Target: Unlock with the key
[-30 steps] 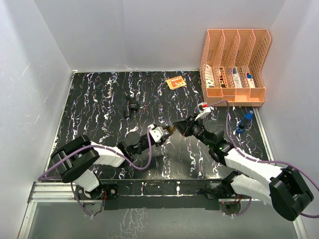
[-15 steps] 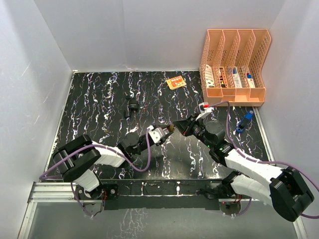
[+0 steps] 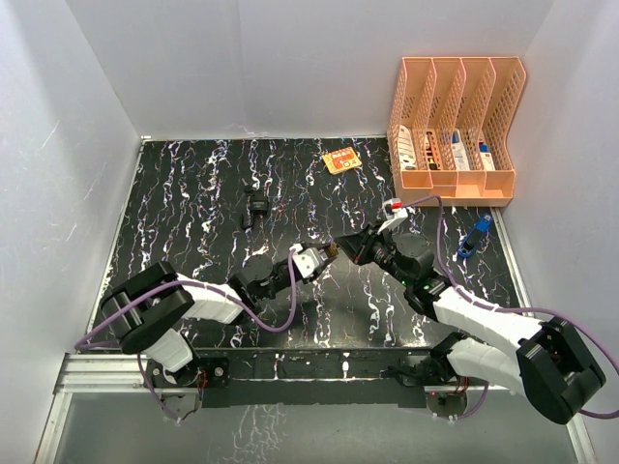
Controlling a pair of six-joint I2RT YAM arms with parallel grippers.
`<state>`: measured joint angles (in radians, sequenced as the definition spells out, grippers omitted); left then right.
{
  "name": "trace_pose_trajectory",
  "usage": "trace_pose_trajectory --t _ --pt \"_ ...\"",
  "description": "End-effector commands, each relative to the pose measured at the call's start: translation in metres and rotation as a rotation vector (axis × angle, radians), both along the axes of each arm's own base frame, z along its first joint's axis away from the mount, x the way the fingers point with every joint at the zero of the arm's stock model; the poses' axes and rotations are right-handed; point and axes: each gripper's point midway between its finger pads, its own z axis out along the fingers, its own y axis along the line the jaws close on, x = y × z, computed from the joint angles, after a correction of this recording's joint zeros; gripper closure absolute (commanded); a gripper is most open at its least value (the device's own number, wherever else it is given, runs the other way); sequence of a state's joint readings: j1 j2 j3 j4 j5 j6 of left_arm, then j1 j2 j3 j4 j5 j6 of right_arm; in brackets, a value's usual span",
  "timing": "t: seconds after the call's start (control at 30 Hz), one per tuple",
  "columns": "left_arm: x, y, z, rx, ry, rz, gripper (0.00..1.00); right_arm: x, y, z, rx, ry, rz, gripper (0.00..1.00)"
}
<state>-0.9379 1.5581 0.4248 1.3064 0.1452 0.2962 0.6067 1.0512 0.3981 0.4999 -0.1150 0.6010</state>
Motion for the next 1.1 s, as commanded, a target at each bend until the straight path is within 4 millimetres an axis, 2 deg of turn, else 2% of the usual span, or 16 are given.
trace_pose_trajectory --t 0.0,0.2,0.23,0.27,0.47,0.7,0.73,0.77,1.07 --pt "-0.021 -0.016 0.098 -0.214 -0.194 -0.124 1.00 -0.013 0.010 -0.004 0.001 -0.009 0.077 1.00" --pt "-0.027 -0.009 0.114 -0.263 -0.221 -0.127 1.00 -0.017 0.010 0.005 0.027 -0.046 0.094 1.00" --pt "-0.027 -0.007 0.117 -0.271 -0.224 -0.123 1.00 -0.022 0.007 -0.008 0.018 -0.019 0.094 1.00" --pt "-0.028 -0.006 0.120 -0.280 -0.230 -0.121 1.00 -0.024 0.006 -0.011 0.022 -0.012 0.094 1.00" --pt "-0.031 -0.004 0.132 -0.315 -0.251 -0.132 1.00 -0.028 0.009 -0.009 0.035 -0.020 0.119 1.00" --pt "-0.040 -0.010 0.132 -0.287 -0.248 -0.191 1.00 -0.031 0.013 -0.009 -0.044 -0.077 0.185 1.00" --pt "-0.042 -0.009 0.132 -0.287 -0.248 -0.196 1.00 -0.026 0.015 0.008 -0.033 -0.113 0.179 1.00" --pt "-0.042 -0.008 0.132 -0.285 -0.247 -0.197 1.00 -0.024 0.015 0.011 -0.035 -0.122 0.178 1.00" --pt "-0.041 -0.010 0.124 -0.268 -0.225 -0.196 1.00 -0.017 0.018 0.021 -0.031 -0.097 0.159 0.99"
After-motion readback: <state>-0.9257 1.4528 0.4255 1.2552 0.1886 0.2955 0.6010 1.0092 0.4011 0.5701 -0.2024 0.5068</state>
